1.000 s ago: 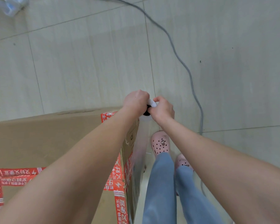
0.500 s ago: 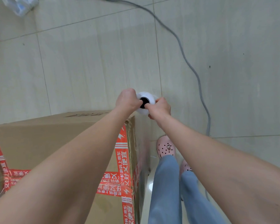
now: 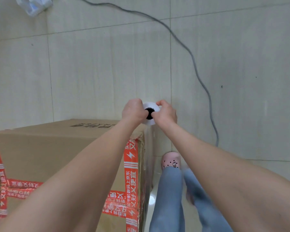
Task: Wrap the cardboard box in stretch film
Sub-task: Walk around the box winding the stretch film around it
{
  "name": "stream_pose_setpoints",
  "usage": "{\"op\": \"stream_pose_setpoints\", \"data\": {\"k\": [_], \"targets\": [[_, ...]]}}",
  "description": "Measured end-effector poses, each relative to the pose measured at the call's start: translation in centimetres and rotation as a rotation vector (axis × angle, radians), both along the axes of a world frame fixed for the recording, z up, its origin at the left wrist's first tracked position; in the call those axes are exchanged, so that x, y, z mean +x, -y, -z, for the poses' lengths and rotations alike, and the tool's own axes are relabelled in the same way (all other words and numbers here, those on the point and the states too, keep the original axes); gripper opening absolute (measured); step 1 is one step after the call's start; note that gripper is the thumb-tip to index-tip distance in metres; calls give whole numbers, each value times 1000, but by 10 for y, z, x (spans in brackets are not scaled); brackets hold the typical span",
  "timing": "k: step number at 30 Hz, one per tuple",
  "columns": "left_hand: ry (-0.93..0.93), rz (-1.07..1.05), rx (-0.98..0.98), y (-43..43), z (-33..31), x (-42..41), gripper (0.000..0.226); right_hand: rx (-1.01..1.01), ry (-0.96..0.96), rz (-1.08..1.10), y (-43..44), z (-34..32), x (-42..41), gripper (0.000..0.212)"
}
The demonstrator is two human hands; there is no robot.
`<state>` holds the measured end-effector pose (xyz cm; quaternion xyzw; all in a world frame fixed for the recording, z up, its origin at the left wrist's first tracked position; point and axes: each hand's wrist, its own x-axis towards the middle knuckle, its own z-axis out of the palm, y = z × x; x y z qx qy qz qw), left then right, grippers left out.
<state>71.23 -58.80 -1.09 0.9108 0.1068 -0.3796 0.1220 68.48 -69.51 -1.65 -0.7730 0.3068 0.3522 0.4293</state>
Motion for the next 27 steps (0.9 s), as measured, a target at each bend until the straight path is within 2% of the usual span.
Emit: {"op": "stream_pose_setpoints", "data": {"k": [4, 6, 10, 12, 13, 15, 18, 22, 27], "targets": [[-22, -223, -21, -18, 0, 4, 22, 26, 53, -48, -13, 0, 15, 35], [-90, -242, 2, -28, -1, 8, 26, 38, 51, -53, -18, 0, 18, 37], [-130, -80, 38, -36, -2, 15, 20, 109, -170, 26, -25, 1, 17, 61], [-130, 90, 22, -31, 3, 16, 48, 125, -226, 10, -27, 3, 17, 58], [-129, 164, 10, -27, 4, 17, 54, 115, -230, -33, -28, 3, 17, 54], [-122, 240, 6, -21, 9, 19, 51, 74, -209, -146, -25, 3, 21, 50], [-72, 213, 36, -22, 13, 16, 36, 15, -155, -297, -21, 2, 30, 48], [15, -54, 46, -34, 8, 12, 7, -7, -76, -418, -34, -2, 49, 41], [59, -636, -51, -47, 9, 9, 16, 74, 3, -394, -46, -6, 68, 47]]}}
